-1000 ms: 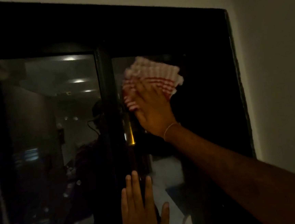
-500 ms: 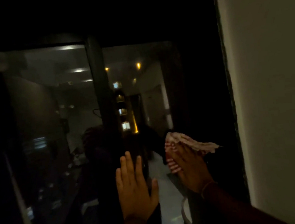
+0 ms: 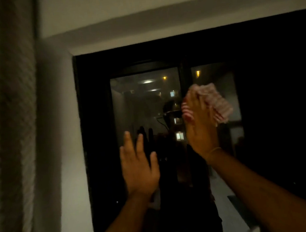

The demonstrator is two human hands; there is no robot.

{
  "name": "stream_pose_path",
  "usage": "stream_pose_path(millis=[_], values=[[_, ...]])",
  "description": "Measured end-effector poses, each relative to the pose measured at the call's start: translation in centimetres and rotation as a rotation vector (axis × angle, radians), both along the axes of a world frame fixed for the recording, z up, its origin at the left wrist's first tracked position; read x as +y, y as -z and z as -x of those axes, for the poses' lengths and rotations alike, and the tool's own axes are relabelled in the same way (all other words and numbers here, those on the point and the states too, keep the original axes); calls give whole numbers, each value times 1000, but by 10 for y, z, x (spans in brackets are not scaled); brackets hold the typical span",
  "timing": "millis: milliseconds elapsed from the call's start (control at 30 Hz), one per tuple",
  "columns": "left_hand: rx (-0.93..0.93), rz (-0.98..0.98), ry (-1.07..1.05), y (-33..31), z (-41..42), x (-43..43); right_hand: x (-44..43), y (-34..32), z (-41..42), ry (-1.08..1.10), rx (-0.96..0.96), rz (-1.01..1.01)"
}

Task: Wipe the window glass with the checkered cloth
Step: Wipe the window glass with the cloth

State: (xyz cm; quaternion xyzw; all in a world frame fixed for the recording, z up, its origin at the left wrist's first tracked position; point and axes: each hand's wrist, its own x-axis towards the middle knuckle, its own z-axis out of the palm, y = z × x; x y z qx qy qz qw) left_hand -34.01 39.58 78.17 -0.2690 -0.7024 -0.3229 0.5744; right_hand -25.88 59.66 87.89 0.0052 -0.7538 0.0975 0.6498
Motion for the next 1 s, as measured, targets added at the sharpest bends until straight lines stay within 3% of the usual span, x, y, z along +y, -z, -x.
stream_pose_path(millis=[67,133,267,367,467,533,600,700,833,900,1000], values=[[15,-55,-96,-26,18,-45,-20,-21,22,124,-84,-128],[2,-124,-153,-39,37,-85,-35,-30,41,163,-140,-132],[-53,-160,-203,-42,63,-124,-72,-24,68,200,-128,-216],[-67,-134,-174,-34,76,-127,-100,34,93,127,-164,-517],[-32,-103,-148,-32,83,-130,-99,133,87,6,-519,-798],[3,-91,-145,-29,85,-132,-85,170,75,-282,-701,-679],[51,-75,-149,-29,85,-130,-62,162,58,-232,-747,-591],[109,-45,-170,-29,89,-131,-34,100,50,-96,-465,-425],[114,-48,-193,-28,90,-132,-48,-24,68,265,-148,-306],[115,-44,-206,-28,90,-132,-74,-47,82,350,-133,-275],[116,-40,-227,-29,90,-132,-96,2,106,307,-244,-571]])
